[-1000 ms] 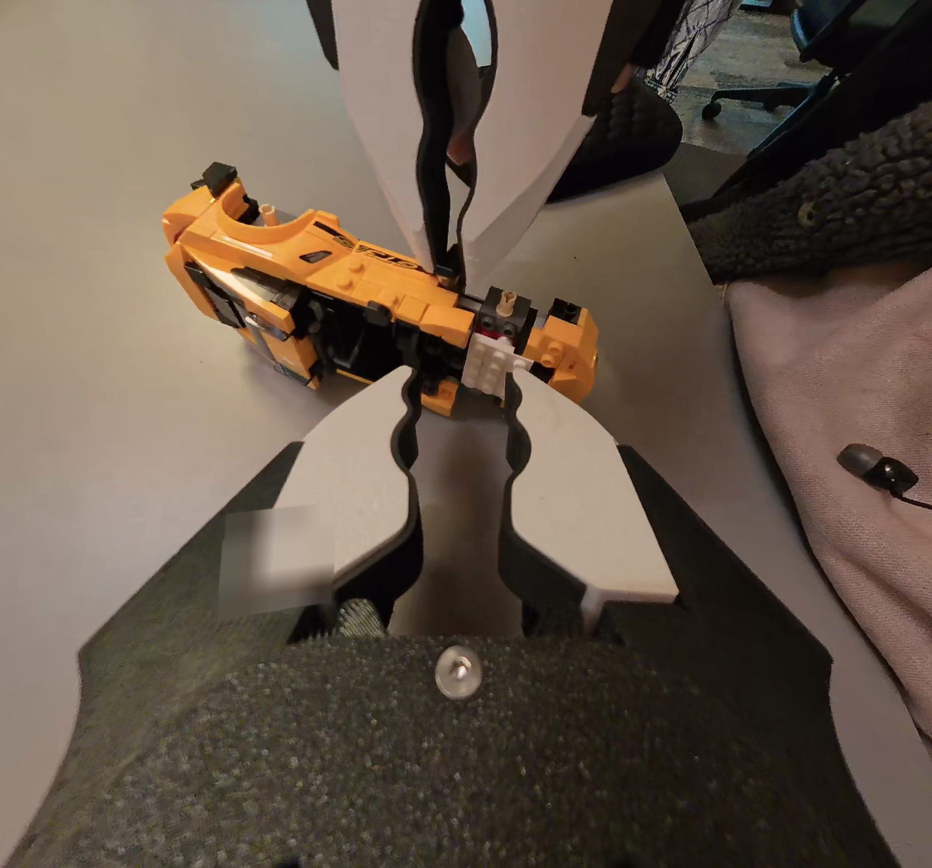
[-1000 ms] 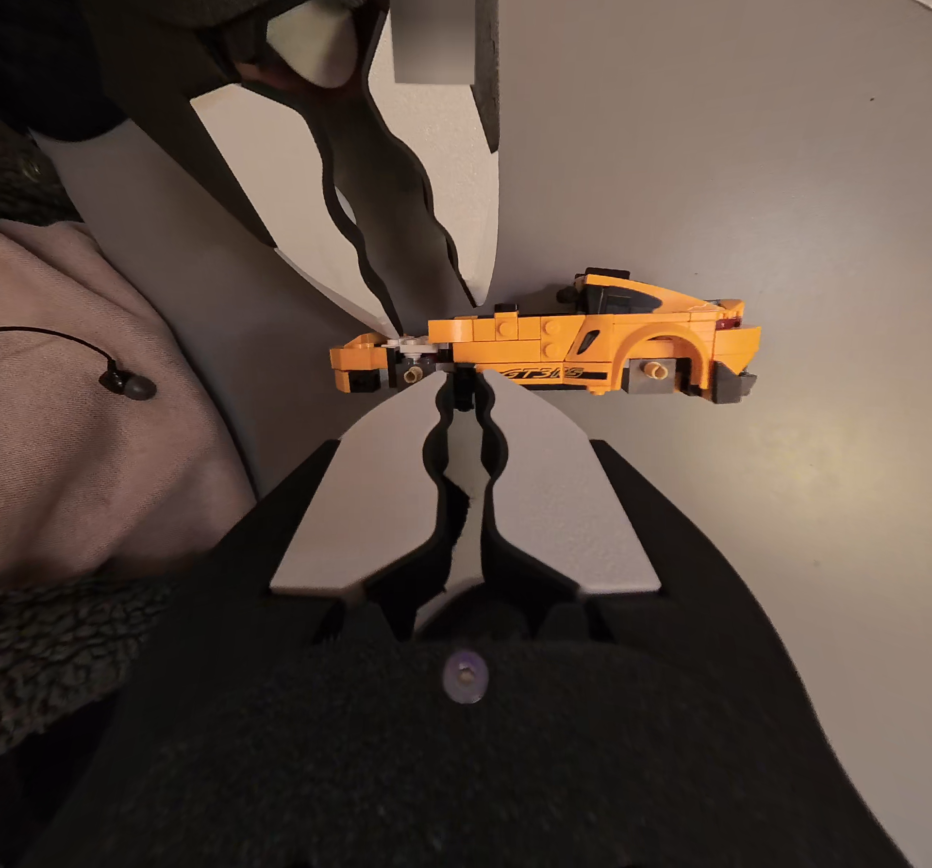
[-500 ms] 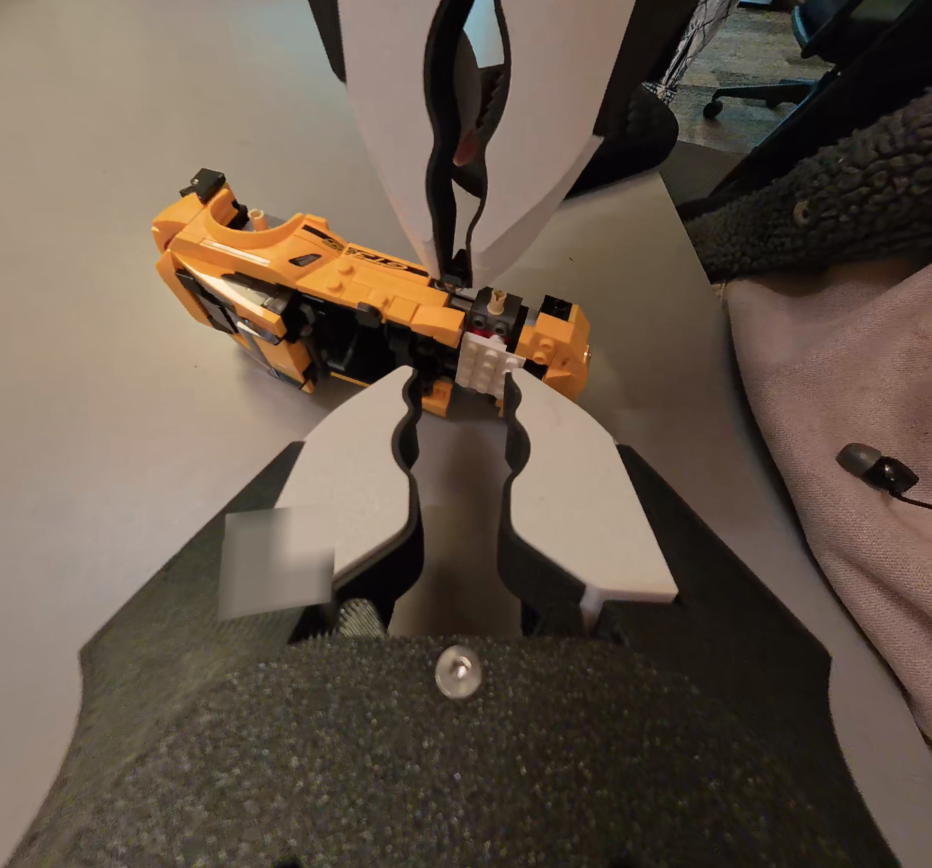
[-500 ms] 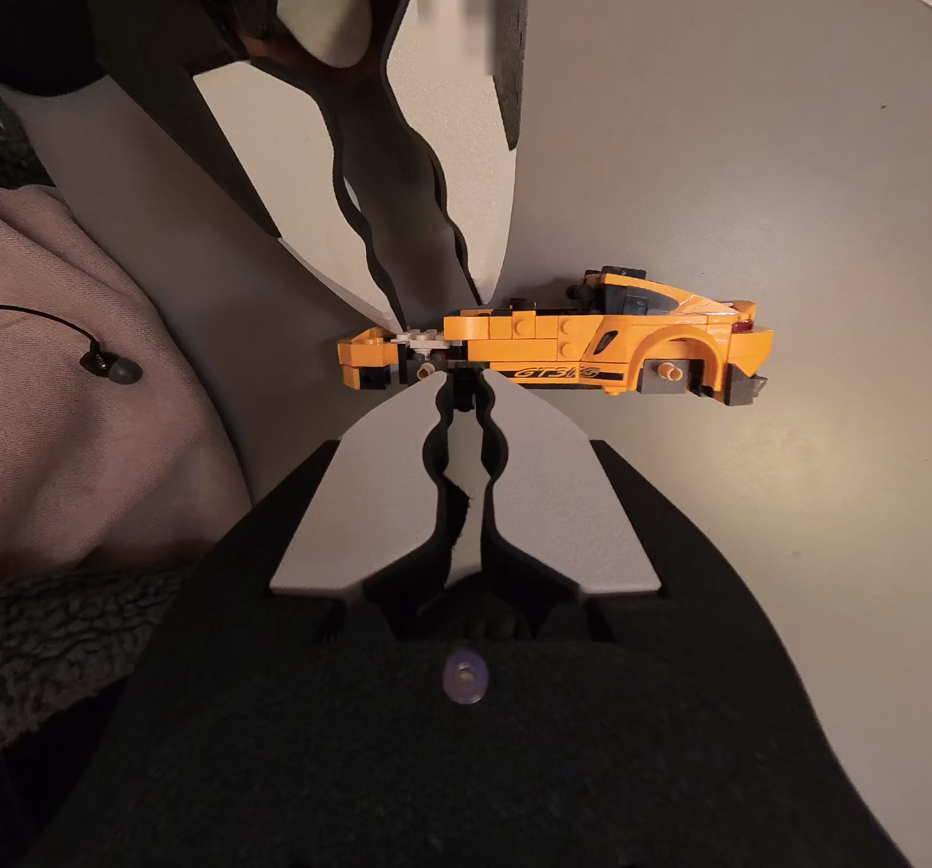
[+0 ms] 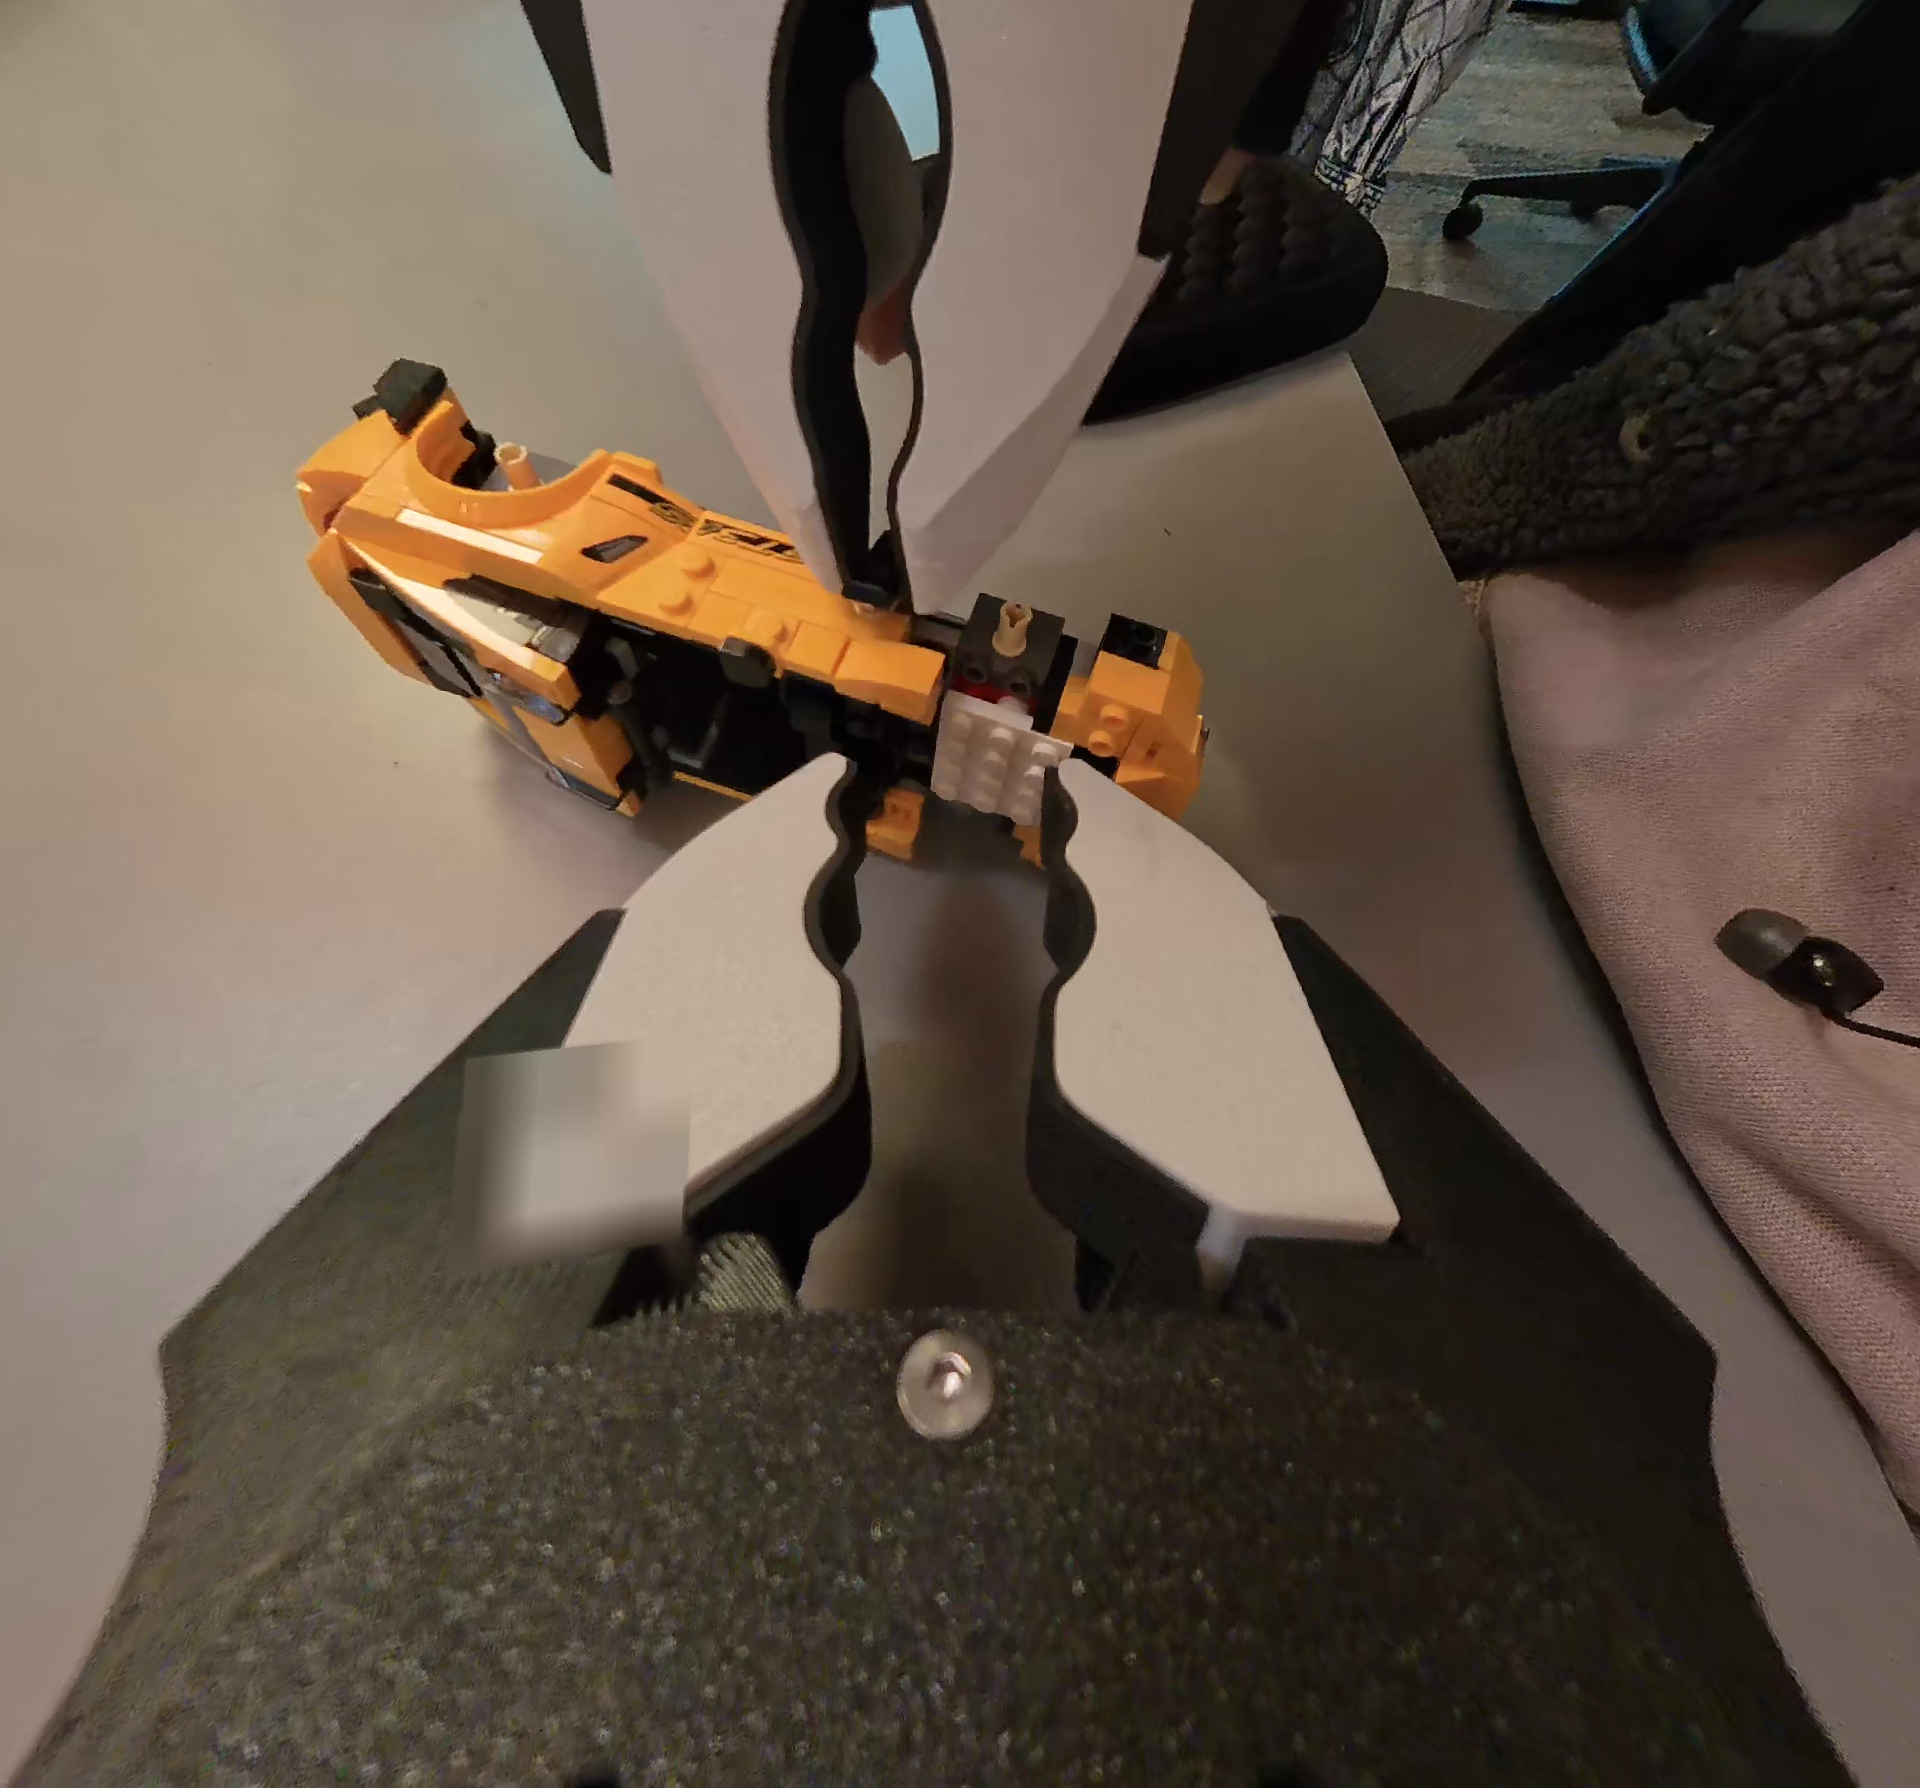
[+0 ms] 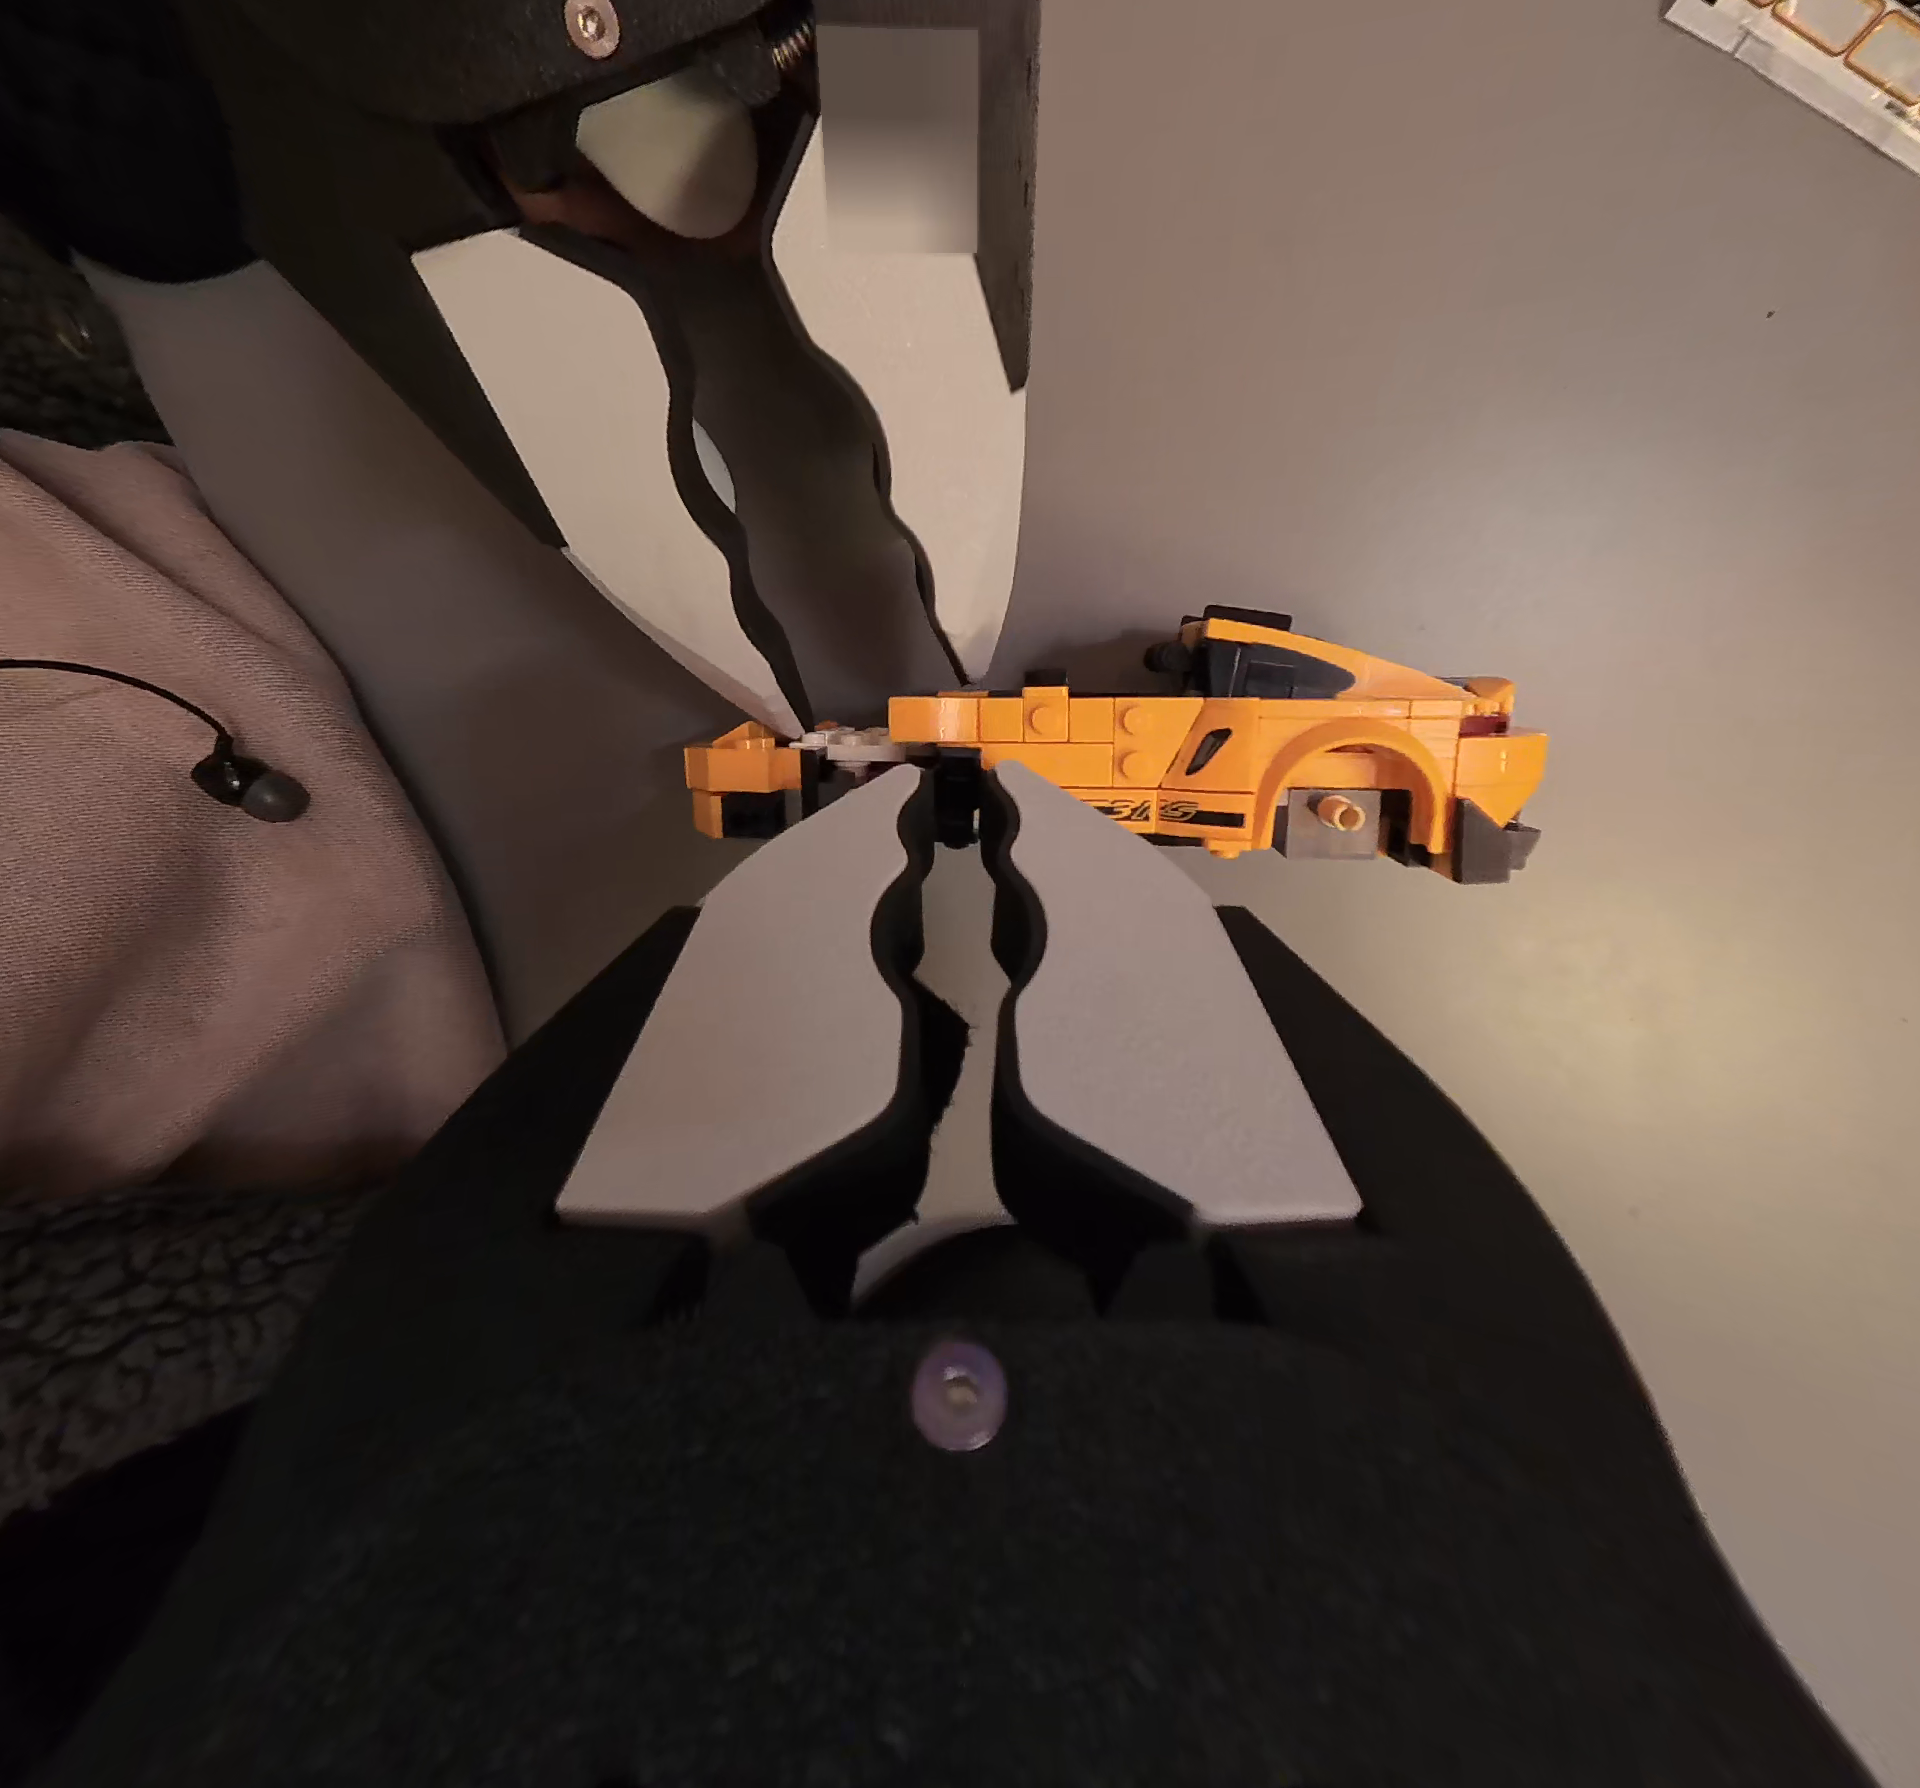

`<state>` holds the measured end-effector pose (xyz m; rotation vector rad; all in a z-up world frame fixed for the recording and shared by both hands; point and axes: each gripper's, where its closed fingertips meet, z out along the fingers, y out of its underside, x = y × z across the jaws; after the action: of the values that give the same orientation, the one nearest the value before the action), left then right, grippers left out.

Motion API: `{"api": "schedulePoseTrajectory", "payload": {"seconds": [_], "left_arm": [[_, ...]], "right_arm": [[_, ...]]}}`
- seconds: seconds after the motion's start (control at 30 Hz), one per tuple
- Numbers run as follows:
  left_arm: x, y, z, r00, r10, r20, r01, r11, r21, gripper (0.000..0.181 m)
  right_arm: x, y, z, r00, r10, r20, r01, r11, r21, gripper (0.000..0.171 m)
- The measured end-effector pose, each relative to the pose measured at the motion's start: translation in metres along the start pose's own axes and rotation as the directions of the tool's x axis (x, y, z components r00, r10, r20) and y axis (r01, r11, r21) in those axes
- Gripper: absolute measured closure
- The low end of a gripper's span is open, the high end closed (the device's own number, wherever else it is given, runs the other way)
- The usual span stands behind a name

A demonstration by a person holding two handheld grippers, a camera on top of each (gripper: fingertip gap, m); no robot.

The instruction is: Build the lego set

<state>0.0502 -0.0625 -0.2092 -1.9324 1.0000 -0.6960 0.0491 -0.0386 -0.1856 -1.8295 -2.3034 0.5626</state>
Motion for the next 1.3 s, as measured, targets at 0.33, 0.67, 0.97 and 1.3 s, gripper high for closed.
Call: {"api": "schedulePoseTrajectory", "payload": {"seconds": [0.33, 0.67, 0.97, 1.3], "left_arm": [[-0.001, -0.003, -0.001, 1.0, -0.012, -0.002, 0.012, 1.0, 0.018, 0.149], [-0.001, -0.002, -0.002, 1.0, -0.012, -0.003, 0.012, 1.0, 0.015, 0.149], [-0.004, -0.005, -0.005, 1.0, -0.019, 0.007, 0.019, 0.999, 0.037, 0.15], [-0.004, -0.009, -0.004, 1.0, -0.02, 0.021, 0.019, 0.998, 0.058, 0.154]], "right_arm": [[0.002, -0.001, 0.001, 0.999, -0.032, -0.02, 0.032, 0.999, 0.023, 0.159], [0.001, -0.004, 0.002, 0.997, -0.069, -0.022, 0.07, 0.997, 0.032, 0.154], [0.003, -0.005, -0.02, 0.998, -0.062, -0.019, 0.064, 0.989, 0.136, 0.157], [0.0, 0.0, -0.006, 0.994, -0.092, -0.06, 0.096, 0.993, 0.072, 0.163]]}}
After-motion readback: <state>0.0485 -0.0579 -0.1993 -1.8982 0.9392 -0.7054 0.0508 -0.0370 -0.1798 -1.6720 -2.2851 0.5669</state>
